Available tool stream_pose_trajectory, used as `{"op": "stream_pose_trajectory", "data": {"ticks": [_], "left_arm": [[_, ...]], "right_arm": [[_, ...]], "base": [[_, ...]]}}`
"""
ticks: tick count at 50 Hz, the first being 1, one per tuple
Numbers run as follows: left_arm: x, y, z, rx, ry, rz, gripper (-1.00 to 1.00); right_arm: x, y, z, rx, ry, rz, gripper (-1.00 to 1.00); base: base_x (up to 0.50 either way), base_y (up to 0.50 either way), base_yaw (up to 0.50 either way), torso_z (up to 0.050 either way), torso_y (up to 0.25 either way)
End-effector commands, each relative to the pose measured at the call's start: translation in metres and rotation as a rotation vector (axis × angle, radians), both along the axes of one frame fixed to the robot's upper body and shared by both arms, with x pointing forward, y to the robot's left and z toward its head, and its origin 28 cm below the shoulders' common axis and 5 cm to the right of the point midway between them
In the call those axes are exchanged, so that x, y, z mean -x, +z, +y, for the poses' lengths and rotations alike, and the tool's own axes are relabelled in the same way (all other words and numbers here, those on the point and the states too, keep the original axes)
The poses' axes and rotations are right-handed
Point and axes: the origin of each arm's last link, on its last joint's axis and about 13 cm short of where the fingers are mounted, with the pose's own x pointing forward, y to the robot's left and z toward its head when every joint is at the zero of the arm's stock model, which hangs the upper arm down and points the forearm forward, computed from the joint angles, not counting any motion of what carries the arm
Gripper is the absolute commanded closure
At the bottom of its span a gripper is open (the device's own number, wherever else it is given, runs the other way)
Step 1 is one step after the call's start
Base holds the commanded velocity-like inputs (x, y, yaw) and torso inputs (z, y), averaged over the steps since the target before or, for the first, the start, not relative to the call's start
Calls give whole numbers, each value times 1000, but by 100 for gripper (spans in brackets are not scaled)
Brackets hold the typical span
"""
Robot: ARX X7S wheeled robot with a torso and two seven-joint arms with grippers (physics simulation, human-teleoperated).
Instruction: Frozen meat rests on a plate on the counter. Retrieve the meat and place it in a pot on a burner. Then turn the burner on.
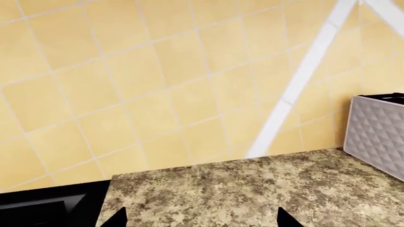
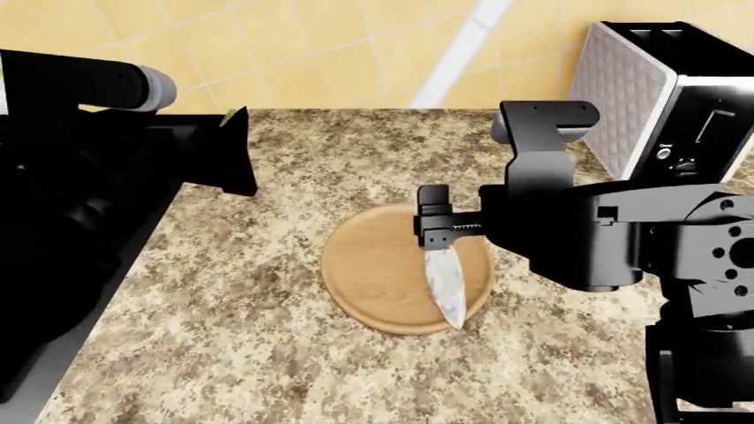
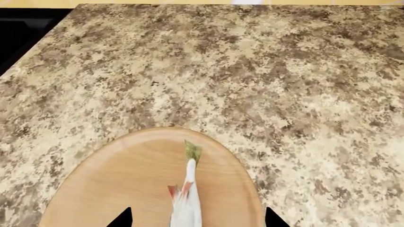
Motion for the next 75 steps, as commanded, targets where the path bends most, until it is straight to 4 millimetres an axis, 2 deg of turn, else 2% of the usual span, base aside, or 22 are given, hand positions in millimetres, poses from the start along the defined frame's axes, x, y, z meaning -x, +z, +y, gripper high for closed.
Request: {"op": "stream_pose_trajectory", "data": {"ticks": [1, 19, 75], "left_arm": [[-1, -4, 2, 6, -1, 4, -100], [-5, -9, 4, 3, 2, 1, -100], [-8, -21, 9, 10, 22, 38, -100]], "right_arm": [[4, -11, 1, 24, 11, 56, -100], [11, -22, 3, 43, 28, 104, -100], [-6, -46, 13, 55, 68, 153, -100]], "base": [[0, 0, 0, 0, 0], [0, 0, 0, 0, 0], [0, 0, 0, 0, 0]]}}
